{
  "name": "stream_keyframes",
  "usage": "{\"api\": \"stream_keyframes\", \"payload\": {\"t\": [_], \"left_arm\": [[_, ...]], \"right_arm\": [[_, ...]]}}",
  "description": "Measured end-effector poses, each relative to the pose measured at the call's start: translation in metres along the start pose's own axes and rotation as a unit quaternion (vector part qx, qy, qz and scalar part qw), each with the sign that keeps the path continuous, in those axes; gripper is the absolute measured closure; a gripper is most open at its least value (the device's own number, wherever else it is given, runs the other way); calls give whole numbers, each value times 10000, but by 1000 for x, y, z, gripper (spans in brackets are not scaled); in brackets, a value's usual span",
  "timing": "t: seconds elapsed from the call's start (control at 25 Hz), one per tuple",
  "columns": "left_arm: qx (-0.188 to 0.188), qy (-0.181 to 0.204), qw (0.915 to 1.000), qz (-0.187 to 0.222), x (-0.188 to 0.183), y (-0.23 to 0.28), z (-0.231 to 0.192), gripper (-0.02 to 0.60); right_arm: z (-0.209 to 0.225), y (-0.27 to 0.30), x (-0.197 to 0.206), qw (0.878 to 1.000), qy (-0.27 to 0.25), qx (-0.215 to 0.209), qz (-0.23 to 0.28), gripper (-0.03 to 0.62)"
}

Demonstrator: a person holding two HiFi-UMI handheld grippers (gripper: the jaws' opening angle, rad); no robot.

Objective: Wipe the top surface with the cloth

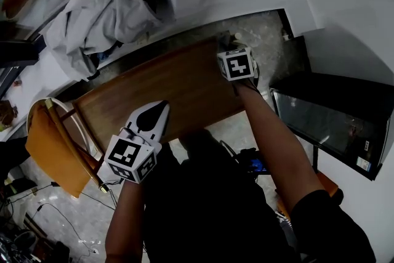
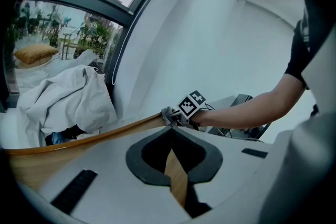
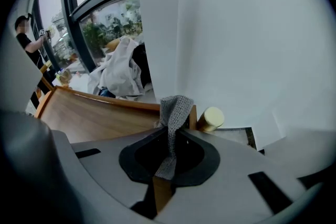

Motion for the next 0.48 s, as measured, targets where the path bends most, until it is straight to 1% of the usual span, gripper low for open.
{"api": "stream_keyframes", "payload": {"t": [0.16,0.28,0.32,0.4,0.48], "left_arm": [[-39,-51,10000,43,2,-7,-4,569],[-121,-185,9996,178,1,-21,-10,569],[-161,-217,9994,225,0,-27,-14,569],[-249,-269,9989,300,0,-43,-25,569],[-378,-318,9981,367,1,-65,-38,569]], "right_arm": [[2,0,-3,9999,-70,71,101,560],[-19,-17,-15,9974,-483,-71,538,560],[-32,-24,-20,9959,-555,-181,686,560],[-70,-36,-27,9935,-524,-506,875,560],[-123,-43,-32,9892,-541,-961,965,560]]}}
Point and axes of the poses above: the fingertips, and each gripper's own axes: y forward along the fingers, z to its right, x out of its underside, the point moved 1 cm from there along -y, backward along the fingers
